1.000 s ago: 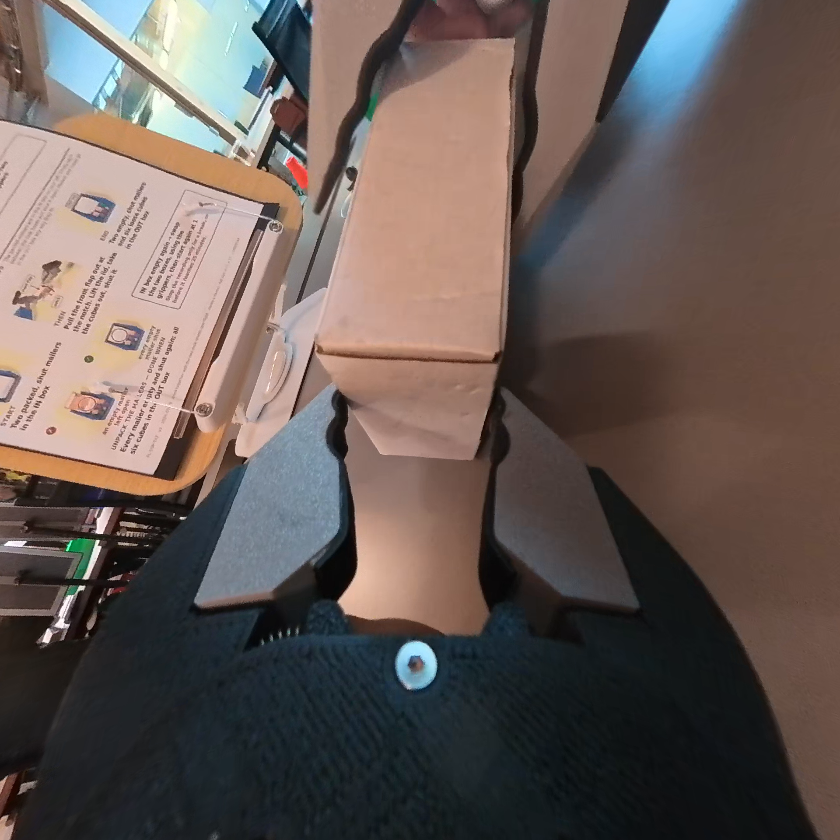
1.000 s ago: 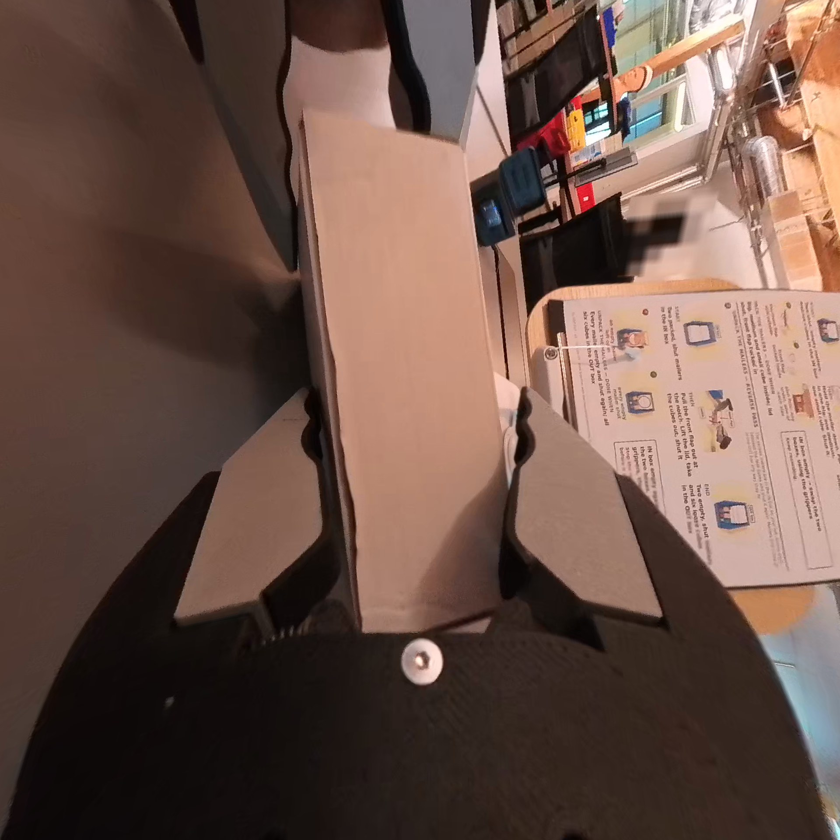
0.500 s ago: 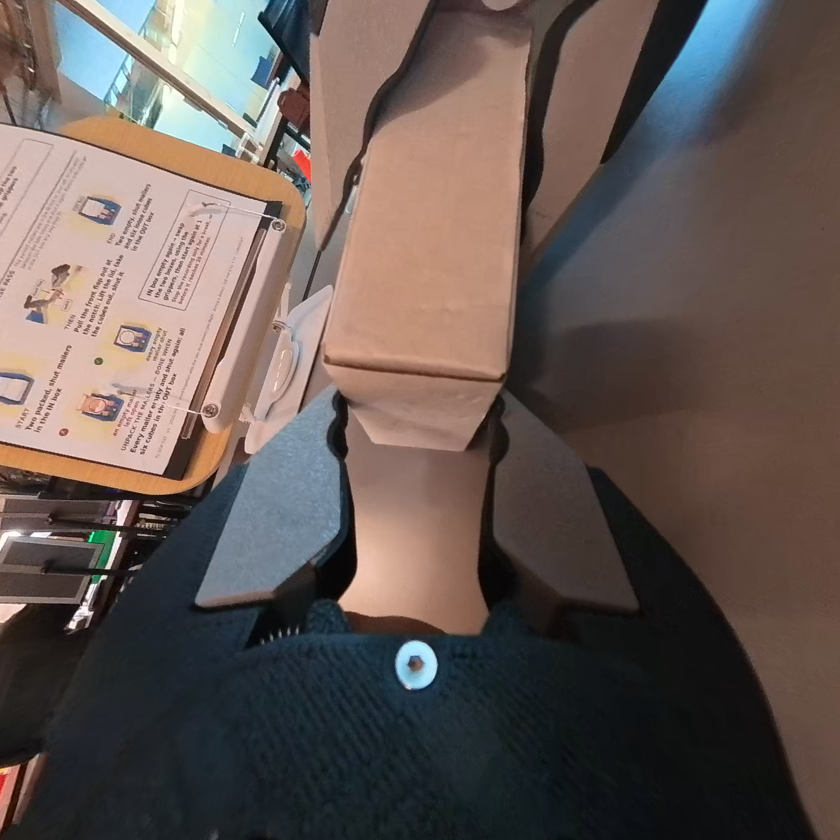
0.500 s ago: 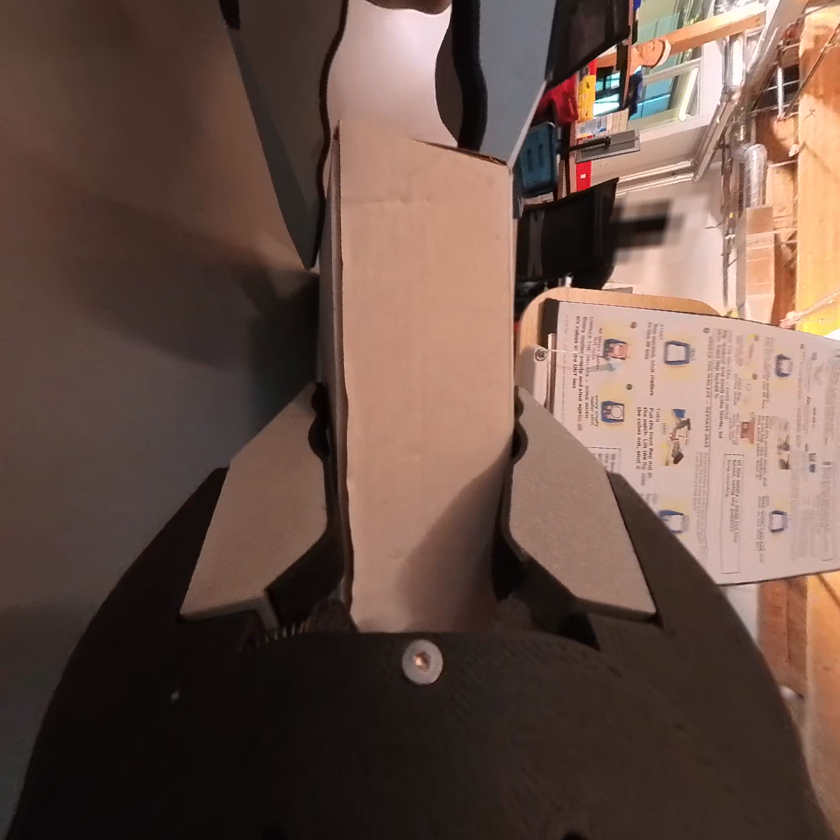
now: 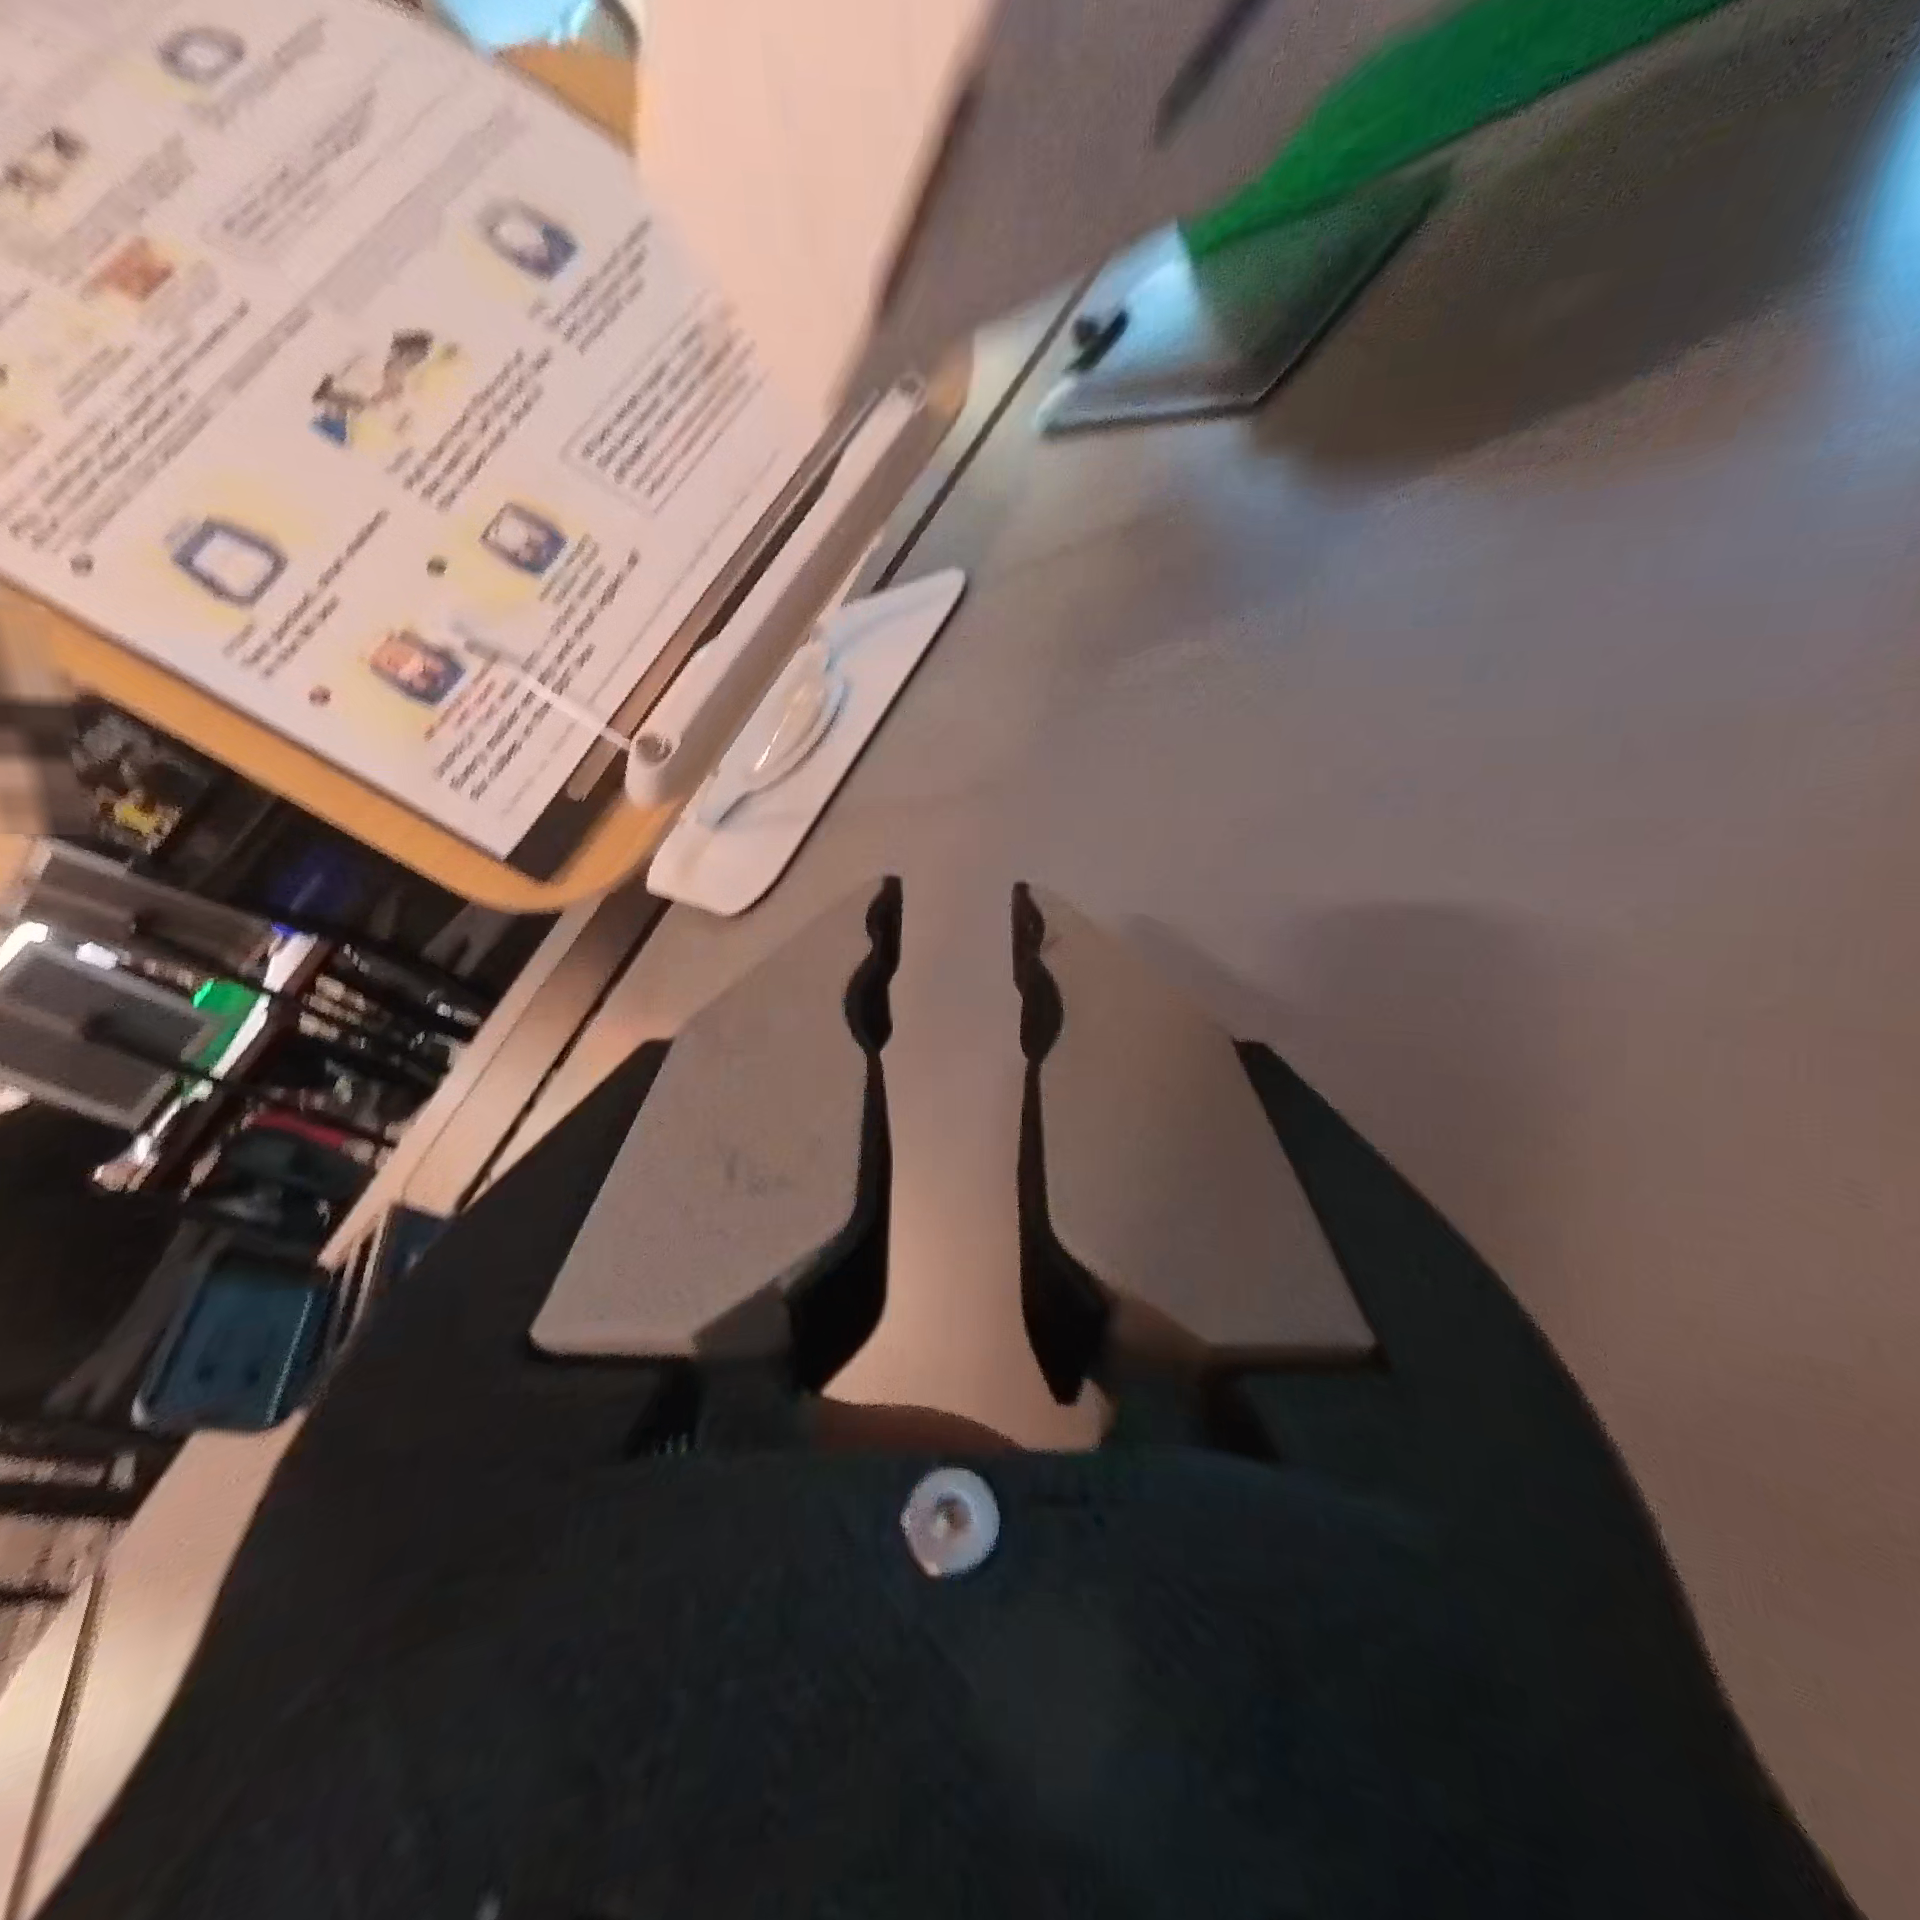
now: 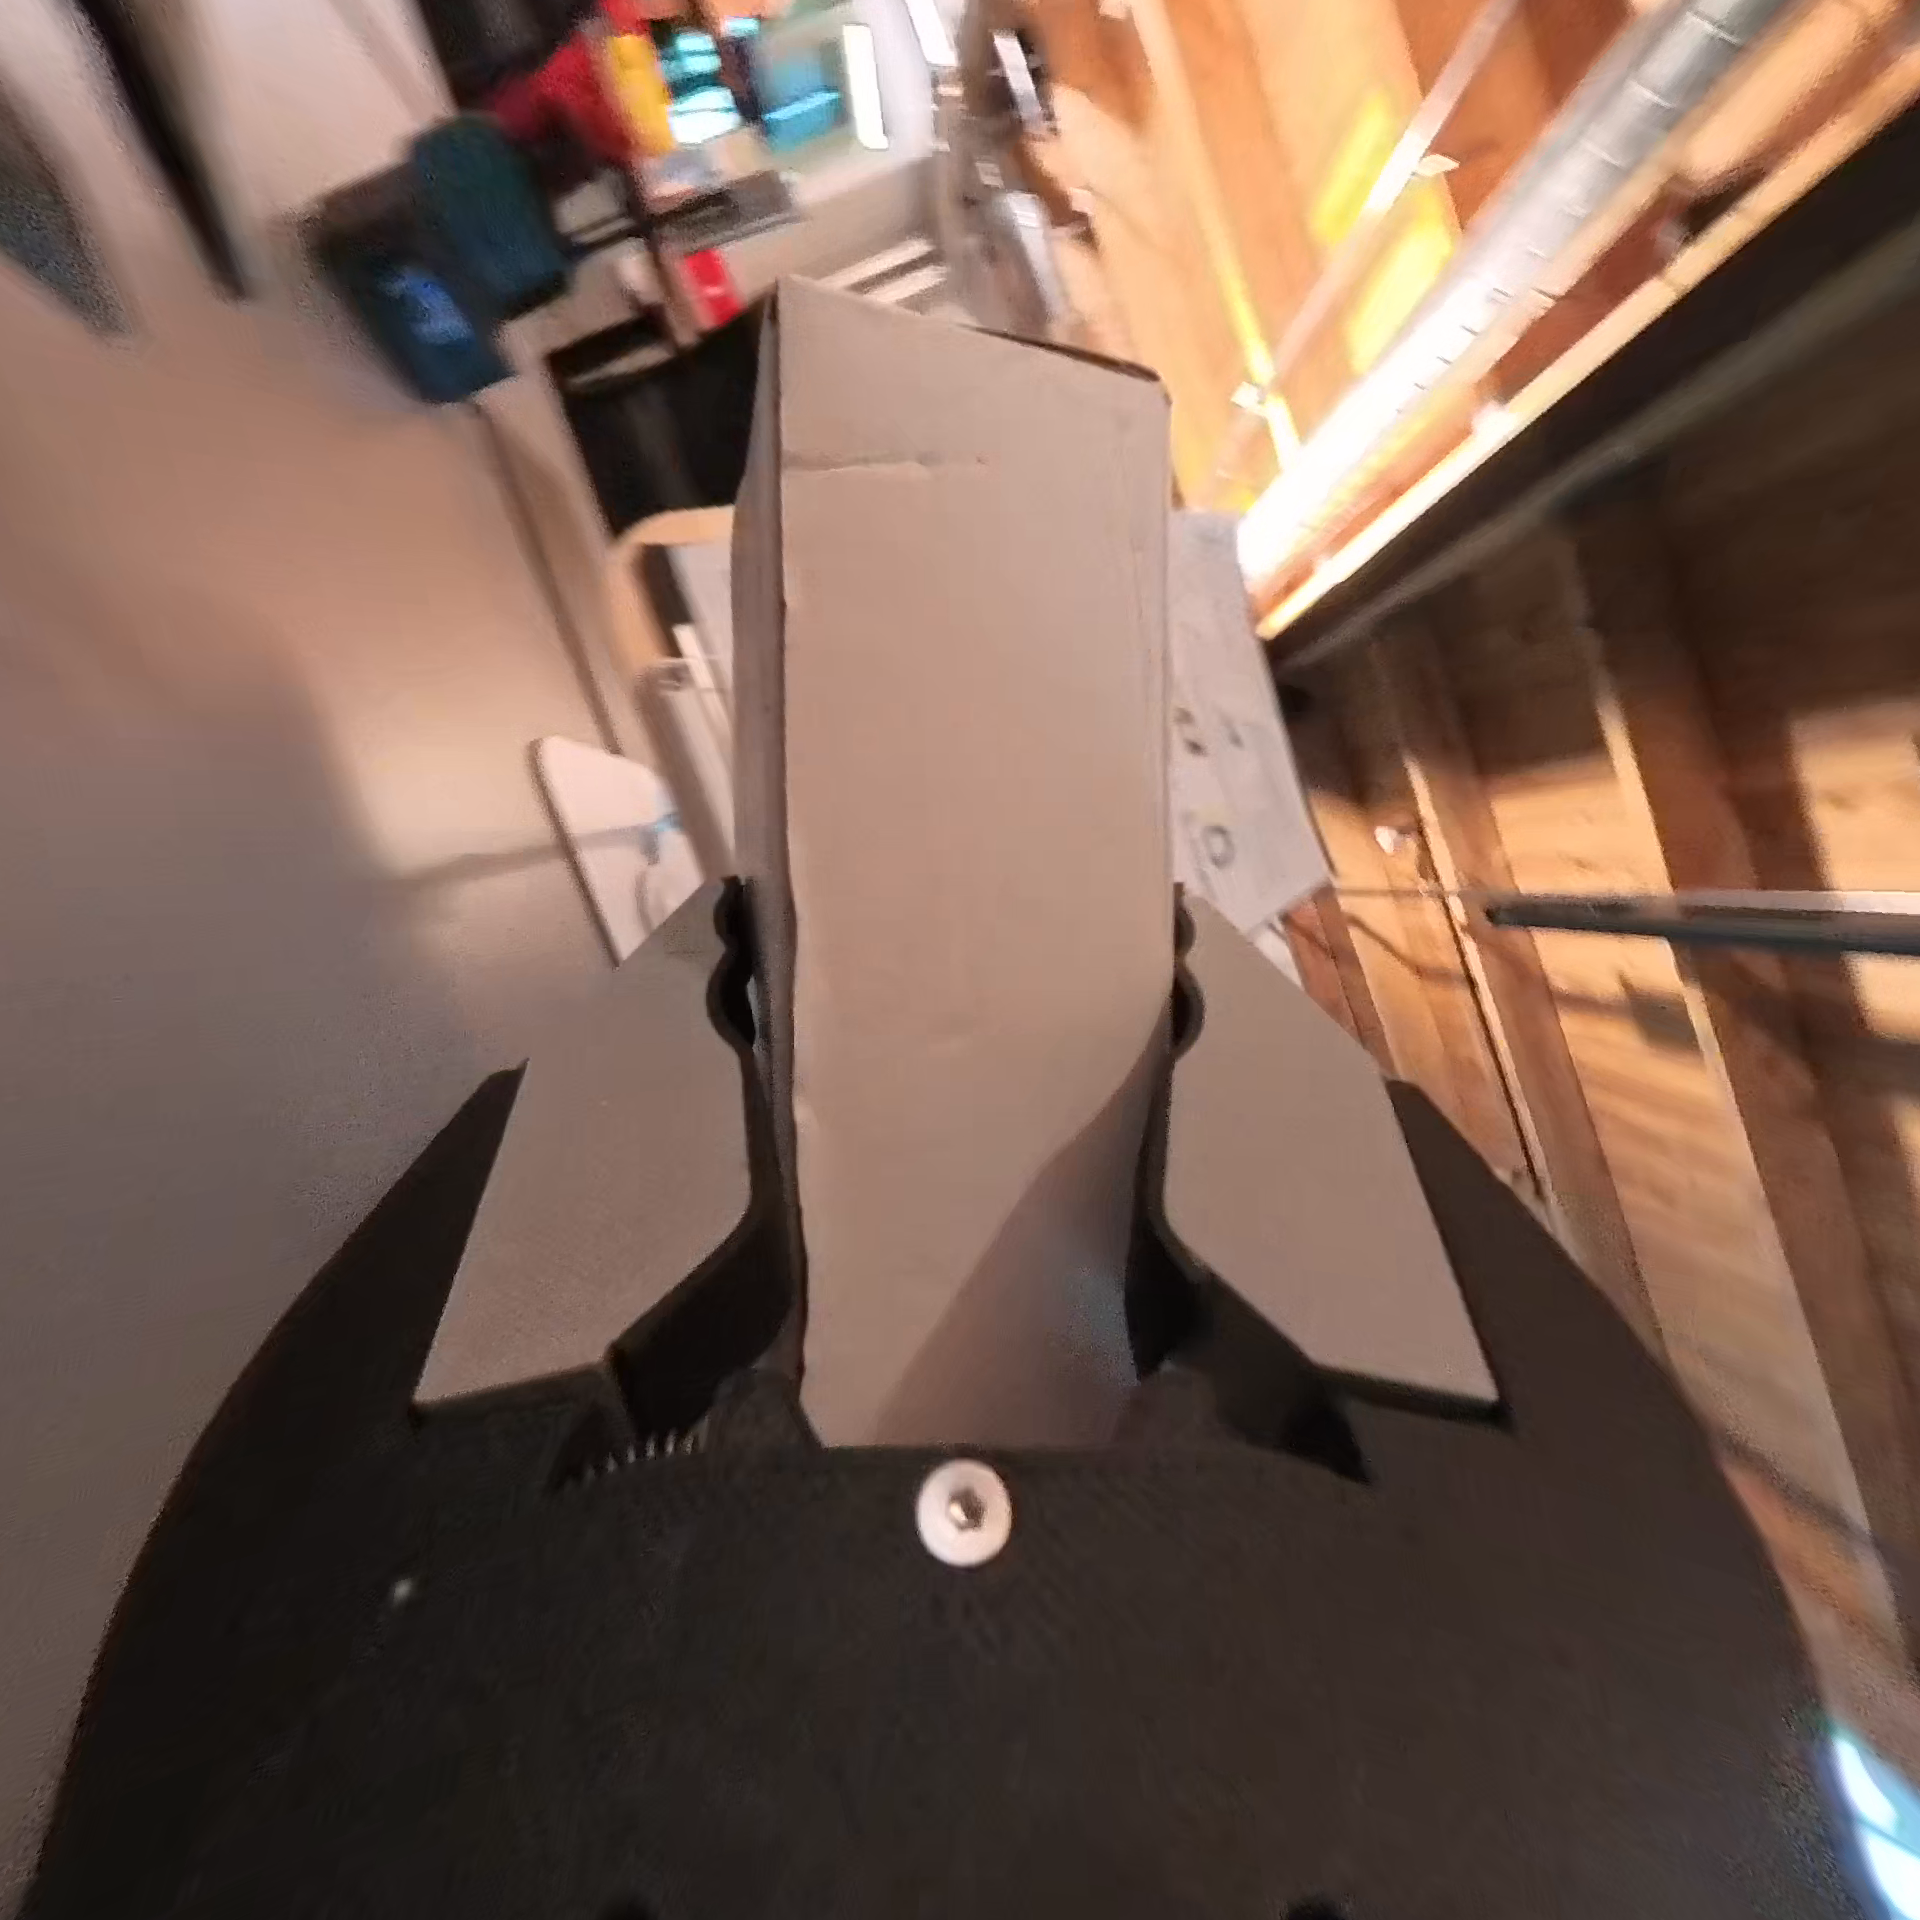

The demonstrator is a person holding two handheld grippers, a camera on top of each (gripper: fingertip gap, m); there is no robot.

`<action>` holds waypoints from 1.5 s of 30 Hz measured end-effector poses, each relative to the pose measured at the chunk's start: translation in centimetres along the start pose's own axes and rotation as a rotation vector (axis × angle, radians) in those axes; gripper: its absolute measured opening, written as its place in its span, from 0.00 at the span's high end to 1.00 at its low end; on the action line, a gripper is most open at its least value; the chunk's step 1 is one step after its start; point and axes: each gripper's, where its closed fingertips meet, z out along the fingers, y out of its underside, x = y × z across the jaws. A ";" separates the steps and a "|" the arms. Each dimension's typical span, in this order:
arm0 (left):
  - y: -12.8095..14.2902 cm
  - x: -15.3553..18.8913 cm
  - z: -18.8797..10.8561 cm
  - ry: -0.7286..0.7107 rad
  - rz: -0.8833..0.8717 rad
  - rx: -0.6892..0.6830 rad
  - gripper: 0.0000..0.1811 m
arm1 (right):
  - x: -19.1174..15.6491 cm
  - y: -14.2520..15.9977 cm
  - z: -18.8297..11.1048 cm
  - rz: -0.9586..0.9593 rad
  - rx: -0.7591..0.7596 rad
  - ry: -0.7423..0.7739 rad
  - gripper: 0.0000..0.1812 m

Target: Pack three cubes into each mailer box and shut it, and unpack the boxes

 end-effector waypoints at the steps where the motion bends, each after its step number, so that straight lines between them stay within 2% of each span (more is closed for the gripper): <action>1: 0.6 -0.3 0.2 -0.013 -0.012 -0.023 0.90 | 1.3 0.5 -0.5 0.047 -0.008 0.049 0.57; 3: 1.5 -0.3 0.6 -0.013 -0.025 -0.058 0.92 | 3.6 1.5 -2.1 0.117 -0.031 0.127 0.57; 7: 2.9 -0.3 1.0 -0.020 -0.006 -0.124 0.94 | 8.5 4.1 -7.2 0.159 -0.091 0.218 0.57; 10: 2.7 0.3 1.2 -0.001 0.007 -0.125 0.94 | 13.1 8.8 -10.4 0.128 -0.196 0.271 0.57; 14: 2.4 1.3 1.5 0.024 0.042 -0.130 0.95 | 16.0 17.5 -11.3 -0.001 -0.333 0.216 0.57; 17: 2.6 1.6 1.6 0.031 0.059 -0.138 0.95 | 15.0 24.4 -10.7 -0.191 -0.433 0.116 0.57; 20: 2.9 1.4 1.6 0.028 0.045 -0.144 0.95 | 12.8 29.6 -10.1 -0.354 -0.493 -0.003 0.57; 23: 3.2 1.1 1.6 0.024 0.030 -0.151 0.96 | 11.2 32.3 -9.1 -0.352 -0.490 -0.078 0.57; 26: 3.6 1.1 1.8 0.035 0.021 -0.167 0.96 | 7.7 35.9 -8.0 -0.318 -0.551 -0.237 0.56; 28: 3.6 1.3 1.9 0.040 0.030 -0.171 0.96 | 5.3 38.3 -8.0 -0.351 -0.608 -0.326 0.46; 29: 3.6 1.4 1.9 0.046 0.034 -0.172 0.96 | 4.5 38.9 -8.2 -0.366 -0.617 -0.356 0.47; 31: 3.6 1.6 1.8 0.053 0.038 -0.171 0.96 | 3.8 39.4 -8.9 -0.335 -0.636 -0.402 0.38; 33: 3.5 1.6 1.8 0.062 0.032 -0.167 0.96 | 4.4 39.9 -10.1 -0.272 -0.677 -0.414 0.43; 34: 3.4 1.6 1.8 0.064 0.024 -0.163 0.96 | 4.6 40.2 -11.2 -0.244 -0.706 -0.445 0.46; 36: 3.2 1.6 1.7 0.067 0.009 -0.154 0.96 | 5.3 41.2 -13.7 -0.234 -0.788 -0.515 0.61; 37: 3.1 1.7 1.7 0.071 0.005 -0.149 0.96 | 6.4 41.9 -14.6 -0.259 -0.842 -0.493 0.67; 38: 2.9 1.8 1.7 0.075 0.006 -0.145 0.96 | 7.5 42.3 -15.1 -0.271 -0.880 -0.458 0.69; 39: 2.8 1.9 1.7 0.077 0.009 -0.143 0.96 | 8.0 42.1 -15.6 -0.258 -0.897 -0.451 0.67; 40: 2.7 2.0 1.7 0.079 0.012 -0.141 0.96 | 8.2 41.4 -16.0 -0.231 -0.899 -0.465 0.67; 43: 2.7 2.3 1.7 0.085 0.016 -0.143 0.96 | 7.0 38.3 -17.0 -0.086 -0.846 -0.590 0.86; 45: 2.7 2.3 1.6 0.083 0.016 -0.143 0.96 | 6.3 37.1 -17.9 -0.057 -0.859 -0.681 0.91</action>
